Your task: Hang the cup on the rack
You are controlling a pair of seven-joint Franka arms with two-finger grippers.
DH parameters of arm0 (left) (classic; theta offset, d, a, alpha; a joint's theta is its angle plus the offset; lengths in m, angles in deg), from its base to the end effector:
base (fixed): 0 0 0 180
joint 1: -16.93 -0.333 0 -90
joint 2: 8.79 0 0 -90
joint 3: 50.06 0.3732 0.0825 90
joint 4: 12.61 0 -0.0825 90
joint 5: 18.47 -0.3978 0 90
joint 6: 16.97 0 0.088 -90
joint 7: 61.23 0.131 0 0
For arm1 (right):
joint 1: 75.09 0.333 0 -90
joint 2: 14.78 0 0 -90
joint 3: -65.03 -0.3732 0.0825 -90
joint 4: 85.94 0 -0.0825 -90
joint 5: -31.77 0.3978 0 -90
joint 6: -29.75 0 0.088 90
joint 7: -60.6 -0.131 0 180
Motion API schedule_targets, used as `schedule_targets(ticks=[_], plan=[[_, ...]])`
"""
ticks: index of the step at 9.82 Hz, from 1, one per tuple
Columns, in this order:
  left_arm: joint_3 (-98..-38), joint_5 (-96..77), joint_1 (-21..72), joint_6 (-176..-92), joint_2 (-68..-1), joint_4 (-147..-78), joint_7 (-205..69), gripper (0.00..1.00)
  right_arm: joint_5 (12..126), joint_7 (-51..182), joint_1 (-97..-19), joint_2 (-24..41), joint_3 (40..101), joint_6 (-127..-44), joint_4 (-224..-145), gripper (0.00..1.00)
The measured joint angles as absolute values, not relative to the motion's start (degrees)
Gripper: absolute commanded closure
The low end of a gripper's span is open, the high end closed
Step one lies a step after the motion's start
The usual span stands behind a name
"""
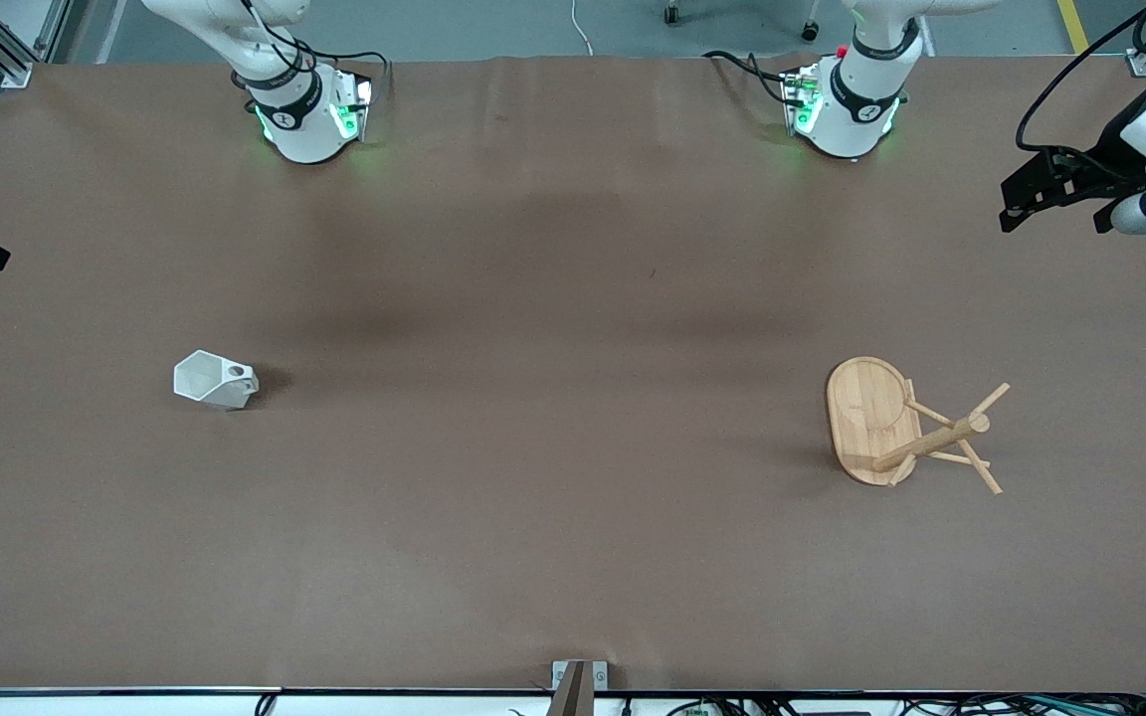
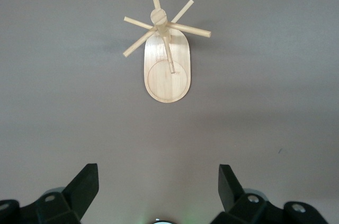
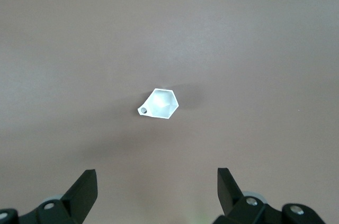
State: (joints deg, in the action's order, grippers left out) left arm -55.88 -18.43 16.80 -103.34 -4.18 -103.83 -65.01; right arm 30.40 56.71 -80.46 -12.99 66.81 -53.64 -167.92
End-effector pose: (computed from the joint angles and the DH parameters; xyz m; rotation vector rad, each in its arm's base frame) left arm 0.5292 -0.0555 0.6859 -3.1334 0.0518 0.0062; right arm 0.5629 -0.0736 0.6971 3.1022 -0.3040 -0.0114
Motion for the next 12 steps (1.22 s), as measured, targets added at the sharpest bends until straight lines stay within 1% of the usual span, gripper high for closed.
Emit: schedule_targets(ticks=[12], plan=[[-55.87,-18.43,16.79,-103.27,-5.86,-103.25,-65.01,0.0,30.4,56.63,-80.48,-12.93,66.81,-53.77,-167.92,0.0]])
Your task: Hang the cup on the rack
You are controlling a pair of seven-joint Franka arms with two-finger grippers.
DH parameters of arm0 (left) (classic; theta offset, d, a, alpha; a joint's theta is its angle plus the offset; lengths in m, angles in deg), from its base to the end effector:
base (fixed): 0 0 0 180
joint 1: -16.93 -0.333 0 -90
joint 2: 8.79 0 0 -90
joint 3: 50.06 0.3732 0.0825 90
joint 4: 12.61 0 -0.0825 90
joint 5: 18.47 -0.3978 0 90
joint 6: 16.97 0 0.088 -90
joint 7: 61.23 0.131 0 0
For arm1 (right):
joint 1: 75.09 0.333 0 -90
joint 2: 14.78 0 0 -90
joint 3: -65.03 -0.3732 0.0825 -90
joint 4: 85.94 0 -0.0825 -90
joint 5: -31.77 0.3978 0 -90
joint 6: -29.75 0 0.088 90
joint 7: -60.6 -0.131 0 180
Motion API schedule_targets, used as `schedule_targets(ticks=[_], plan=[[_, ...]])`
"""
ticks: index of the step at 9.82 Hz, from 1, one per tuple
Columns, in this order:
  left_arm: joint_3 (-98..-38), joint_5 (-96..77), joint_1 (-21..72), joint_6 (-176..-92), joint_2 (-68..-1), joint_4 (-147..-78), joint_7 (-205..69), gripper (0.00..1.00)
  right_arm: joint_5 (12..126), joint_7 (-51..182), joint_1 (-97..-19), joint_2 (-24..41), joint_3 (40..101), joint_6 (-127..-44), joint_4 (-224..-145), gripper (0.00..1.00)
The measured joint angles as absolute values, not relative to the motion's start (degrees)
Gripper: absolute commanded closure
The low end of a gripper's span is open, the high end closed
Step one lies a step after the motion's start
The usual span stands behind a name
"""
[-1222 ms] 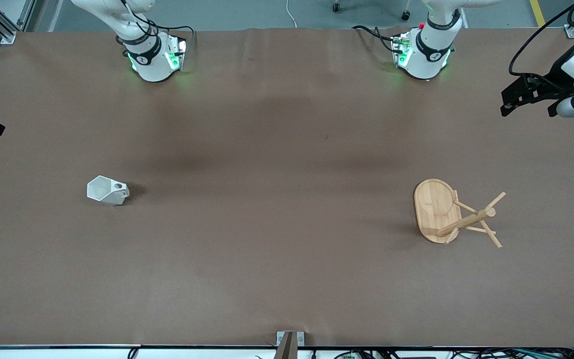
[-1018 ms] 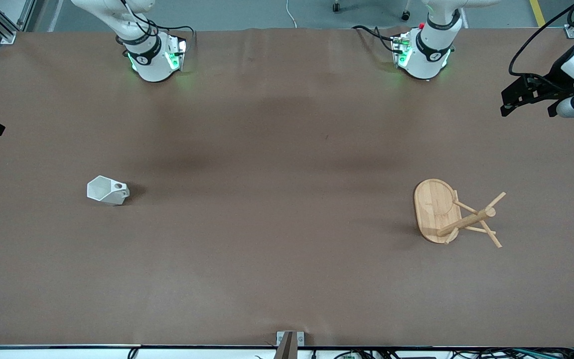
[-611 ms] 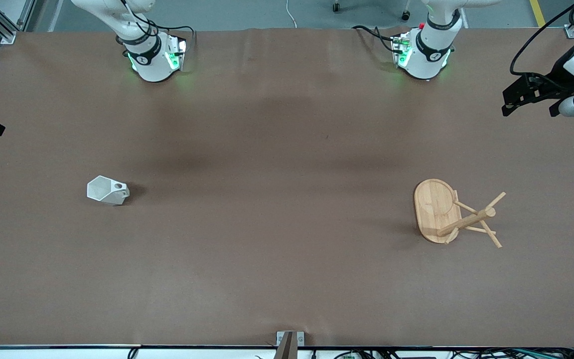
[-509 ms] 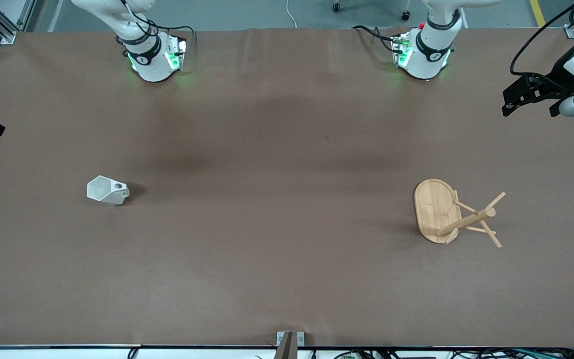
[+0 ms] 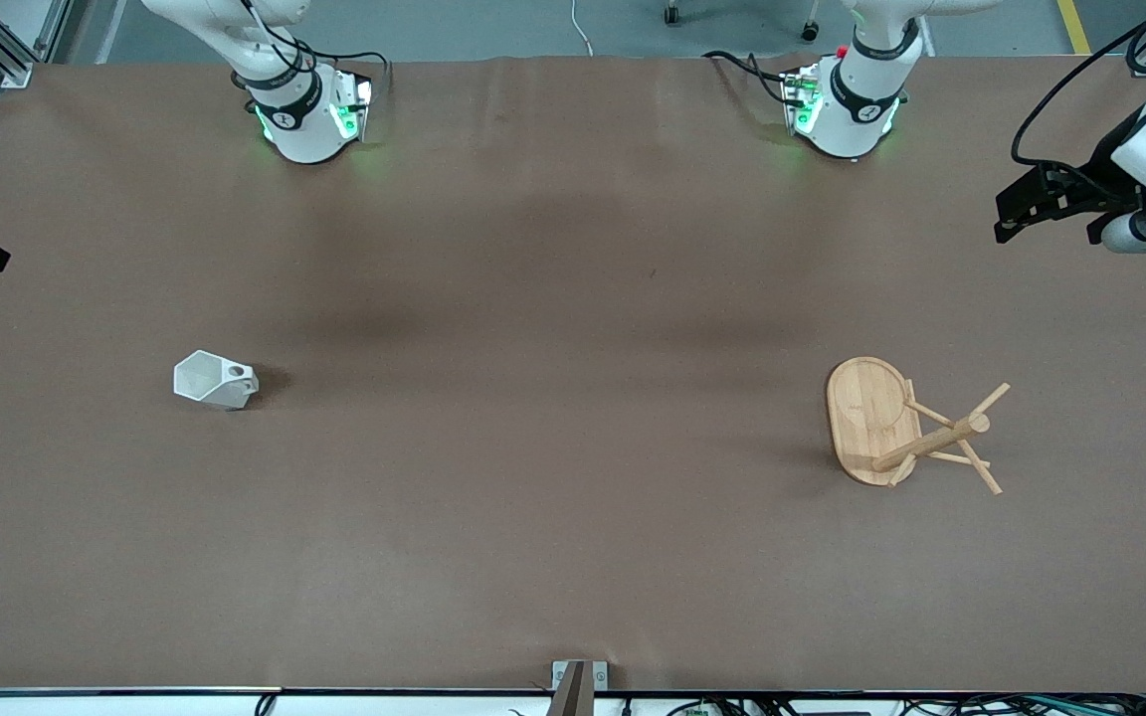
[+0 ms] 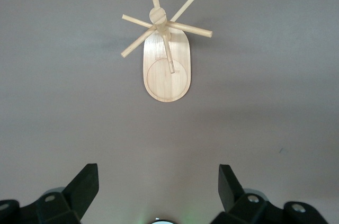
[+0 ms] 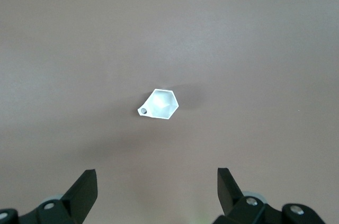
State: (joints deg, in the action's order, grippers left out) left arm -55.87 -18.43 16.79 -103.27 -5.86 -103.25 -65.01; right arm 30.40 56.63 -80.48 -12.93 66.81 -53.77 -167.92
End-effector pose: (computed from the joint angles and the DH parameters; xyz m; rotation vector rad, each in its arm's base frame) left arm 0.5395 -0.0554 0.6750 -3.1344 0.0515 0.0383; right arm 0.5636 -0.0739 0.6967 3.1019 -0.3066 -0.0095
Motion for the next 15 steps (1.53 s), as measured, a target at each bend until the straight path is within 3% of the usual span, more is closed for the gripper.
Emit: schedule_targets(ticks=[15], plan=[[-55.88,-18.43,16.88,-103.27,-6.01,-103.25,-65.01,0.0,33.96,56.65,-82.38,-12.91,67.19,-53.84,-167.97,0.0]])
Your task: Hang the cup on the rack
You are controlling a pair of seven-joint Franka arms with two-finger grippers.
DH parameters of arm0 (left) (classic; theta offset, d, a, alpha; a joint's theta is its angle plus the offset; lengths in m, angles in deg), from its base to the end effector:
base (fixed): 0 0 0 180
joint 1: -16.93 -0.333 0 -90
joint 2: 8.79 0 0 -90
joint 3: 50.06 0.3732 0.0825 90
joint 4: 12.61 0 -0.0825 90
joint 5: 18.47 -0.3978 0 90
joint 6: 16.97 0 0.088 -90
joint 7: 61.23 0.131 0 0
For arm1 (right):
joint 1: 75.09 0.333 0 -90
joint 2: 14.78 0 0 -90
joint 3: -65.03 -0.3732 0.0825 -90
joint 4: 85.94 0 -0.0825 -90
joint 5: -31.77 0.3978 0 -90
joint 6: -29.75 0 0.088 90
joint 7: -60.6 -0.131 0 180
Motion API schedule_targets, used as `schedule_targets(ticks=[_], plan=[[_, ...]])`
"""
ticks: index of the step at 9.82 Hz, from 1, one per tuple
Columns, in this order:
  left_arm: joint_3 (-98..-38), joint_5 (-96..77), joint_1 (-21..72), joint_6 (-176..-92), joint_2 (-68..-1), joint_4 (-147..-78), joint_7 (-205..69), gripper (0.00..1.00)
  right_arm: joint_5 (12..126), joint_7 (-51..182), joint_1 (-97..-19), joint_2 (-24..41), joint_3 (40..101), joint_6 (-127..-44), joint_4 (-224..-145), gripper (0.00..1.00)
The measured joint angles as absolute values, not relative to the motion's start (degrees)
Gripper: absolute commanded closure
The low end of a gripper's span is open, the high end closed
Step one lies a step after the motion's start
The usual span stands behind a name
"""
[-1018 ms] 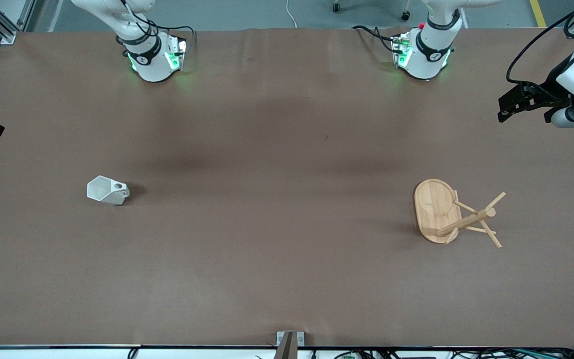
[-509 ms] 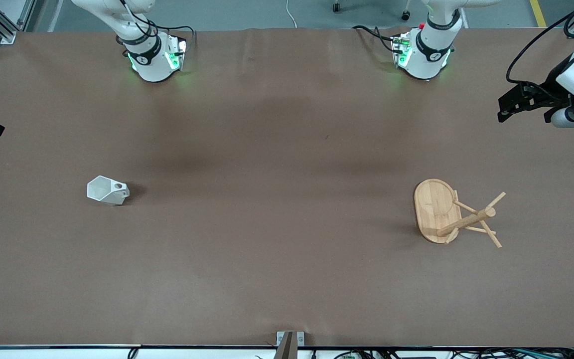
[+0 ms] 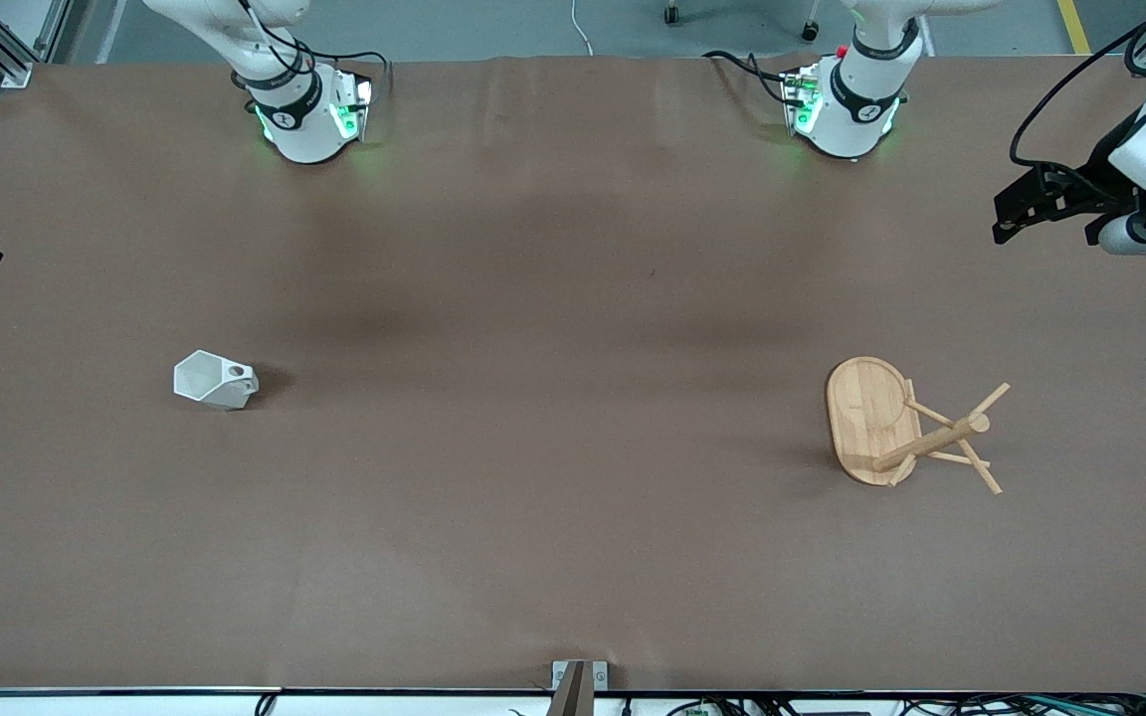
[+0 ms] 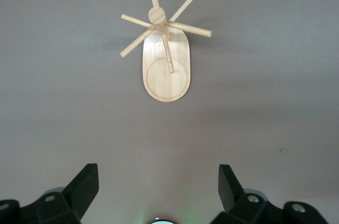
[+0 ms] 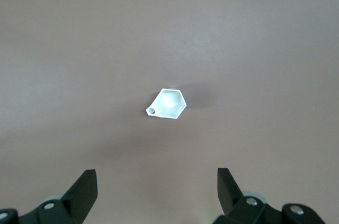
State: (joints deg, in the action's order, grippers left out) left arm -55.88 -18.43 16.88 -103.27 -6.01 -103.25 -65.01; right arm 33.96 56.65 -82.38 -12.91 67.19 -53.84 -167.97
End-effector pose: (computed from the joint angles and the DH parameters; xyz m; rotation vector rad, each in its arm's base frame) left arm 0.5403 -0.0563 0.6736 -3.1343 0.0542 0.0424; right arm 0.5619 -0.0876 0.6962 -3.0842 0.3558 0.0056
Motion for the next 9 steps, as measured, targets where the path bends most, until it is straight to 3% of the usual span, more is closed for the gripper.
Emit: schedule_targets(ticks=[9], plan=[[-55.89,-18.43,16.96,-103.27,-6.68,-101.77,-65.01,0.0,33.67,56.65,-82.38,-12.91,67.19,-53.82,-167.98,0.0]])
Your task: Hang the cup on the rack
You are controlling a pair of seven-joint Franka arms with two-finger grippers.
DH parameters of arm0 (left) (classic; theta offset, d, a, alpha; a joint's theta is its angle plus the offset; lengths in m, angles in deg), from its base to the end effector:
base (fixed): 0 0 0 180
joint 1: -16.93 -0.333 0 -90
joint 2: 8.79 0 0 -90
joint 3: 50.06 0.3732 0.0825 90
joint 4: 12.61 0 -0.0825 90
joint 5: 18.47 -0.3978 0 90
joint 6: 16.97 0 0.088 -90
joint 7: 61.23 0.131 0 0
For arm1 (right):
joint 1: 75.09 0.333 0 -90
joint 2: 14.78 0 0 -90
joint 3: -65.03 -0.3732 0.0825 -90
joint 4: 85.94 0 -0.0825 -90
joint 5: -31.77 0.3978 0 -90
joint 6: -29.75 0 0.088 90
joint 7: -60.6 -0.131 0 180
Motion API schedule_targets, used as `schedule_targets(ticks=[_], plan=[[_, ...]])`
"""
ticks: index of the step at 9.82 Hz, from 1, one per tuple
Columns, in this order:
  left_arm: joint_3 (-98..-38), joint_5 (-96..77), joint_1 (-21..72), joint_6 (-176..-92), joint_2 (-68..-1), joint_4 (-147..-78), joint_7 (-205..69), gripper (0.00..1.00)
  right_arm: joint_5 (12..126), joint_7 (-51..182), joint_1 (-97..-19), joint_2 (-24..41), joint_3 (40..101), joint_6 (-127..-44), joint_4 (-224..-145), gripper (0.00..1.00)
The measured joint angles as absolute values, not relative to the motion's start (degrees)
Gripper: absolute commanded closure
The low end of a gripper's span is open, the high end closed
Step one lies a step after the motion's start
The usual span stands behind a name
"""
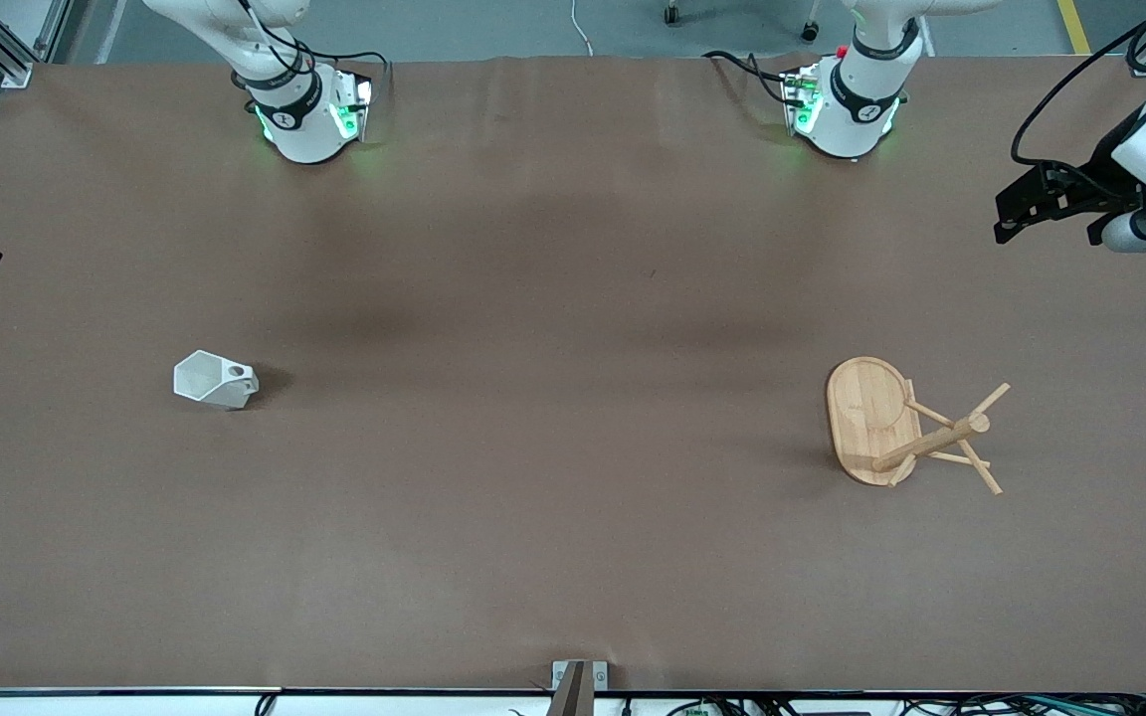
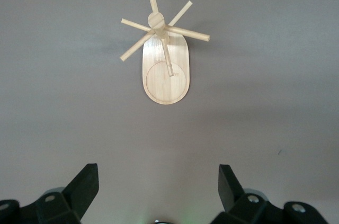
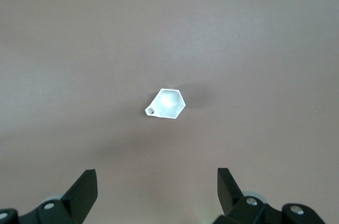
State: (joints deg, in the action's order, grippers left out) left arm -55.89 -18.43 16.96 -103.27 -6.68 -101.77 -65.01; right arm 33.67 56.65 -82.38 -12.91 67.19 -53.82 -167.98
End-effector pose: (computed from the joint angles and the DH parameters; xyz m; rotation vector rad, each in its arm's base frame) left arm 0.5451 -0.0573 0.6796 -3.1369 0.0569 0.0204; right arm 0.5618 -0.0883 0.6961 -3.0890 0.3572 0.0068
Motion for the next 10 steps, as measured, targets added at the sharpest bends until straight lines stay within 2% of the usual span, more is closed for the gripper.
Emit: schedule_targets(ticks=[4,6,8,10], plan=[[-55.89,-18.43,16.97,-103.27,-8.41,-99.73,-65.01,0.0,33.18,56.65,-82.38,-12.87,67.19,-53.75,-168.29,0.0],[-55.89,-18.43,16.96,-103.27,-8.45,-99.71,-65.01,0.0,32.14,57.04,-82.39,-12.6,67.16,-57.71,-173.16,0.0],[-55.89,-18.43,16.96,-103.27,-8.5,-99.66,-65.01,0.0,31.78,59.04,-82.45,-11.38,67.19,-70.97,-185.1,0.0],[-55.91,-18.43,16.99,-103.27,-8.56,-99.63,-65.01,0.0,31.66,60.56,-82.75,-8.83,67.21,-87.71,-198.46,0.0]])
